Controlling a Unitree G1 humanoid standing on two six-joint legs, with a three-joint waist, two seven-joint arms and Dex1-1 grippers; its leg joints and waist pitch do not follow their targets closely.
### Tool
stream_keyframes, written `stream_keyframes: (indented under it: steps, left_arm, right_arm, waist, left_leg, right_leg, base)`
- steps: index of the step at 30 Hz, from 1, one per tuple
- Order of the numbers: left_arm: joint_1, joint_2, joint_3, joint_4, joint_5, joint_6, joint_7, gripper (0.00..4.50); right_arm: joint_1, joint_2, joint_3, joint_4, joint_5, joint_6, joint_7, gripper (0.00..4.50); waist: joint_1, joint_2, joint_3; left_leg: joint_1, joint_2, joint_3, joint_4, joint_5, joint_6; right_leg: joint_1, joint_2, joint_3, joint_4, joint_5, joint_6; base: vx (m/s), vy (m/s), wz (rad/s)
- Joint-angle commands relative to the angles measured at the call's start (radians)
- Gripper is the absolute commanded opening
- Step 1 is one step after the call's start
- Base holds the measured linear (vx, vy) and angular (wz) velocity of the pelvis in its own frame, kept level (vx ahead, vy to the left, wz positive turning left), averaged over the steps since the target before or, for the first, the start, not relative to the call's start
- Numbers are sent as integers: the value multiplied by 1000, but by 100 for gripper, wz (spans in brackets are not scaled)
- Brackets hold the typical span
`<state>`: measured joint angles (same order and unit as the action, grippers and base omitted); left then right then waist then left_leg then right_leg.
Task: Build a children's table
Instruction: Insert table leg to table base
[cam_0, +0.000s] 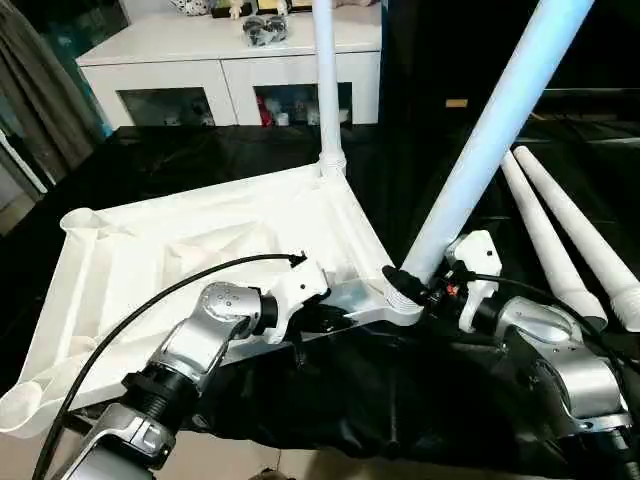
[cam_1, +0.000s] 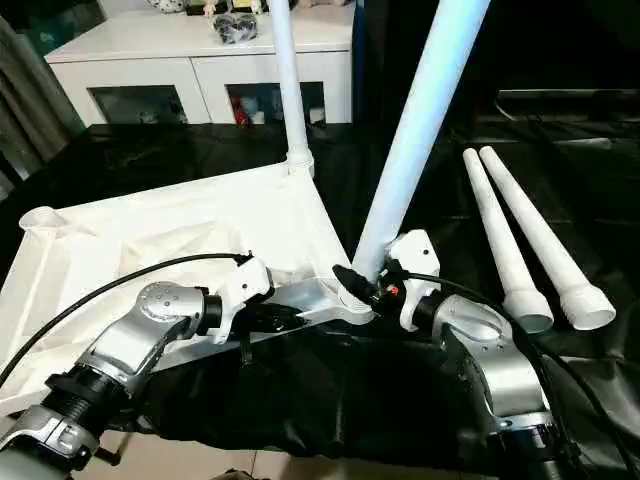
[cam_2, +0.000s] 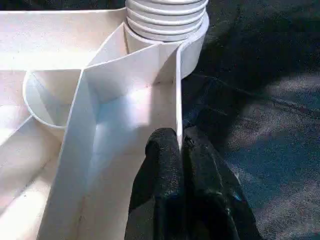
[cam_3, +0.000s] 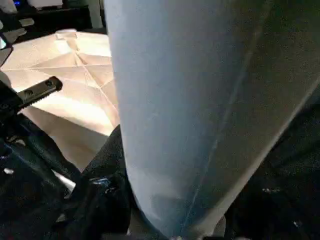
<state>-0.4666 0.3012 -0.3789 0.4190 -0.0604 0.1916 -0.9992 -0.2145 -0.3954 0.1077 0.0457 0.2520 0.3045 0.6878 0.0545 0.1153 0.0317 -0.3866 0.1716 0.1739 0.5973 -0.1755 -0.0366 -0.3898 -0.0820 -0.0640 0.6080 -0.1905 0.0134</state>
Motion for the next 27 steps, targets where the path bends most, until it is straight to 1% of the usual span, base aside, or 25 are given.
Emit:
stream_keyframes:
  steps: [1,2,3,5,6,7,8,9,10,11,12,13,14,15,17,18,19,20,21,22,23,24,25,26,27]
  left_arm:
    - [-10,14,13,-11,13,-3,1,0]
    - [-9,22,15,-20,12,-1,-5,0]
    - [-8,27,16,-25,11,-1,-9,0]
    - [-8,34,16,-31,10,0,-17,0]
    - [-11,52,13,-45,11,0,-37,0]
    - [-13,59,11,-50,11,0,-46,0]
    - [-13,59,11,-50,11,0,-46,0]
    - [-15,68,9,-59,10,1,-60,0]
    - [-18,78,5,-70,9,3,-75,0]
    - [-21,88,2,-81,7,5,-90,0]
    - [-21,88,2,-82,7,6,-91,0]
    - [-24,100,-3,-99,3,10,-116,0]
    - [-25,104,-4,-104,2,11,-125,0]
    - [-27,112,-7,-114,0,11,-145,0]
    - [-27,112,-7,-114,0,11,-145,0]
    - [-32,126,-11,-128,-13,11,-187,0]
    - [-36,135,-13,-132,-21,8,-210,0]
    - [-36,136,-14,-132,-22,7,-213,0]
    - [-43,146,-16,-127,-26,1,-234,0]
    - [-49,149,-18,-118,-22,-5,-240,0]
    - [-49,149,-18,-118,-22,-5,-240,0]
    - [-54,152,-19,-111,-18,-7,-244,0]
    - [-59,152,-18,-104,-16,-10,-247,0]
    - [-66,151,-17,-94,-13,-12,-251,0]
    - [-68,151,-17,-90,-13,-13,-252,0]
  right_arm:
    - [24,-10,78,70,-45,70,37,191]
    - [12,-19,98,90,-55,69,62,191]
    - [5,-23,109,102,-63,67,78,191]
    - [-3,-25,117,117,-70,62,89,191]
    - [-33,-20,128,159,-79,48,111,191]
    - [-47,-18,132,176,-81,43,120,191]
    - [-47,-18,132,176,-81,43,120,191]
    - [-65,-16,139,196,-86,36,133,191]
    - [-85,-13,144,215,-84,35,150,191]
    - [-102,-13,151,230,-80,35,169,191]
    - [-103,-13,152,231,-80,35,171,191]
    - [-119,-18,164,248,-78,29,208,191]
    - [-123,-20,169,253,-78,27,221,191]
    - [-130,-27,182,266,-82,17,256,191]
    - [-130,-27,182,266,-82,17,256,191]
    - [-128,-46,202,270,-81,-9,322,191]
    - [-121,-60,214,260,-80,-30,365,191]
    - [-120,-61,215,259,-80,-32,370,191]
    - [-110,-78,232,248,-82,-55,419,191]
    - [-104,-85,240,243,-87,-66,434,191]
    - [-104,-85,240,243,-87,-66,434,191]
    - [-101,-89,244,242,-90,-74,444,191]
    - [-100,-90,247,243,-93,-79,449,191]
    - [-98,-90,249,248,-103,-94,452,191]
    - [-98,-90,250,250,-107,-99,452,191]
  waist:
    - [1,-26,-39]
    - [1,-32,-40]
    - [-1,-32,-38]
    - [-1,-34,-38]
    - [-1,-36,-38]
    - [-4,-36,-33]
    - [-8,-36,-34]
    - [-9,-37,-29]
    - [-11,-41,-24]
    - [-13,-39,-24]
    - [-18,-41,-20]
    - [-18,-48,-15]
    - [-18,-50,-16]
    - [-16,-48,-15]
    - [-16,-48,-15]
    - [-12,-57,-13]
    - [-10,-54,-12]
    - [-8,-52,-12]
    - [-5,-53,-12]
    - [-4,-53,-12]
    - [-1,-51,-13]
    - [3,-51,-14]
    - [5,-52,-15]
    - [7,-49,-12]
    - [8,-51,-12]
  left_leg:
    - [14,48,-30,-86,-373,11]
    - [14,48,-29,-85,-373,12]
    - [15,48,-29,-86,-382,10]
    - [17,49,-30,-86,-393,5]
    - [17,50,-32,-89,-408,-1]
    - [15,49,-32,-91,-418,-2]
    - [13,50,-36,-94,-433,-8]
    - [17,51,-36,-96,-458,-13]
    - [18,51,-36,-97,-469,-14]
    - [18,51,-37,-97,-478,-17]
    - [11,52,-40,-102,-481,-20]
    - [11,52,-40,-103,-485,-19]
    - [14,51,-39,-102,-481,-16]
    - [16,53,-39,-103,-478,-14]
    - [18,54,-37,-103,-473,-14]
    - [17,56,-35,-105,-454,-7]
    - [15,56,-35,-107,-445,-4]
    - [18,59,-31,-106,-437,0]
    - [20,60,-29,-107,-429,1]
    - [19,61,-29,-107,-419,3]
    - [18,61,-28,-107,-407,5]
    - [18,60,-23,-107,-372,15]
    - [19,61,-22,-106,-361,18]
    - [17,61,-21,-106,-352,21]
    - [16,61,-21,-106,-351,22]
  right_leg:
    - [21,-68,42,-108,-515,-117]
    - [20,-70,42,-108,-520,-118]
    - [18,-70,43,-110,-527,-120]
    - [17,-71,43,-111,-536,-119]
    - [16,-72,43,-110,-538,-120]
    - [15,-71,42,-112,-541,-120]
    - [19,-71,41,-110,-536,-121]
    - [13,-70,42,-111,-538,-122]
    - [10,-70,43,-114,-541,-123]
    - [11,-71,43,-111,-544,-128]
    - [16,-72,43,-110,-531,-131]
    - [14,-71,42,-111,-533,-130]
    - [13,-73,45,-112,-532,-133]
    - [12,-74,45,-112,-532,-138]
    - [11,-73,47,-112,-518,-144]
    - [12,-72,49,-110,-475,-161]
    - [15,-73,49,-109,-463,-164]
    - [13,-71,50,-108,-436,-174]
    - [13,-70,51,-106,-400,-191]
    - [16,-70,51,-103,-379,-198]
    - [18,-70,51,-101,-353,-206]
    - [23,-67,49,-98,-282,-228]
    - [23,-69,50,-96,-265,-235]
    - [24,-68,49,-95,-248,-244]
    - [25,-68,48,-95,-247,-246]
  base:
    - [0,0,0]
    - [0,0,0]
    - [0,0,0]
    - [0,0,0]
    - [0,0,0]
    - [0,0,0]
    - [0,0,0]
    - [0,0,0]
    - [0,0,0]
    - [0,0,0]
    - [0,0,0]
    - [0,0,0]
    - [0,0,0]
    - [0,0,0]
    - [0,0,0]
    - [0,0,0]
    - [0,0,0]
    - [0,0,0]
    - [0,0,0]
    - [0,0,0]
    - [0,0,0]
    - [0,0,0]
    - [0,0,0]
    - [0,0,0]
    - [0,0,0]
